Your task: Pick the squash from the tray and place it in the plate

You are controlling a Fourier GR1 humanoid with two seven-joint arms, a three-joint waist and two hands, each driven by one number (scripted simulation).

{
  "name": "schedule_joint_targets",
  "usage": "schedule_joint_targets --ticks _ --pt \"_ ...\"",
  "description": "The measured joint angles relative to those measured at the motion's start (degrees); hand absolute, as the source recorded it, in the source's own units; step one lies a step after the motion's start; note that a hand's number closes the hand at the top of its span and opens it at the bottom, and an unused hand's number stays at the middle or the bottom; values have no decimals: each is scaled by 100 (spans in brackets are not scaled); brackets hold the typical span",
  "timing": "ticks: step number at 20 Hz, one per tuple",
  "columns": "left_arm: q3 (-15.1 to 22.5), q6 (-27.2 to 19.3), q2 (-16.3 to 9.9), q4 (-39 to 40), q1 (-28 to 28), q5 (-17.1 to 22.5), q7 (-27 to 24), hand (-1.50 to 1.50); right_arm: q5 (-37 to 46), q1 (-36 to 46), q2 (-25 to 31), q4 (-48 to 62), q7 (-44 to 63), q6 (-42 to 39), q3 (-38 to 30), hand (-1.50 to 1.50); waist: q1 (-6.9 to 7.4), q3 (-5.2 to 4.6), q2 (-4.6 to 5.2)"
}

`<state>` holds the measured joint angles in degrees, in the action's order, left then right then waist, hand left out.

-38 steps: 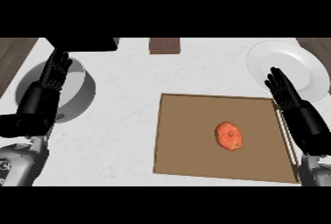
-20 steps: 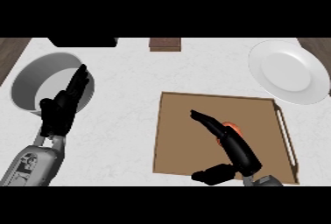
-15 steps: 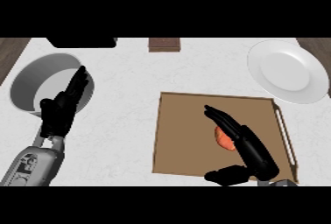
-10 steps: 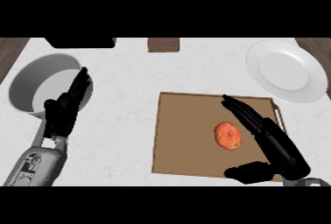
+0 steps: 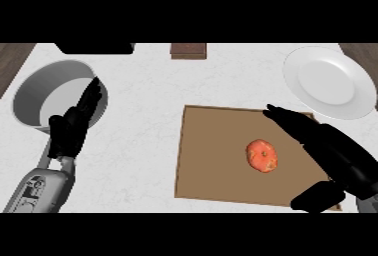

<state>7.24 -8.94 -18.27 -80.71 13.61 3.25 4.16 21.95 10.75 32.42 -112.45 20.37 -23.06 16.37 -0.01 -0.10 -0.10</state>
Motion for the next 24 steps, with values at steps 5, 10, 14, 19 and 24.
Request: schedule_joint_targets --ticks 5,10,14,19,24 --pt "-123 116 -18 -199 63 -19 222 0 -159 445 -169 166 693 -711 -47 -150 20 5 5" --pt "-180 139 183 -149 70 -223 212 0 175 537 -490 657 552 -947 -45 -150 15 8 10" --pt "-246 141 324 15 210 -333 213 0 537 632 -702 975 584 -1098 121 -150 12 8 12" --pt "-261 193 434 -98 95 -449 201 0 1169 604 -854 1707 112 -925 310 -150 22 10 13" --pt "-417 330 470 -28 156 -509 178 0 1678 563 -1097 2248 -244 -781 438 -150 15 11 14"
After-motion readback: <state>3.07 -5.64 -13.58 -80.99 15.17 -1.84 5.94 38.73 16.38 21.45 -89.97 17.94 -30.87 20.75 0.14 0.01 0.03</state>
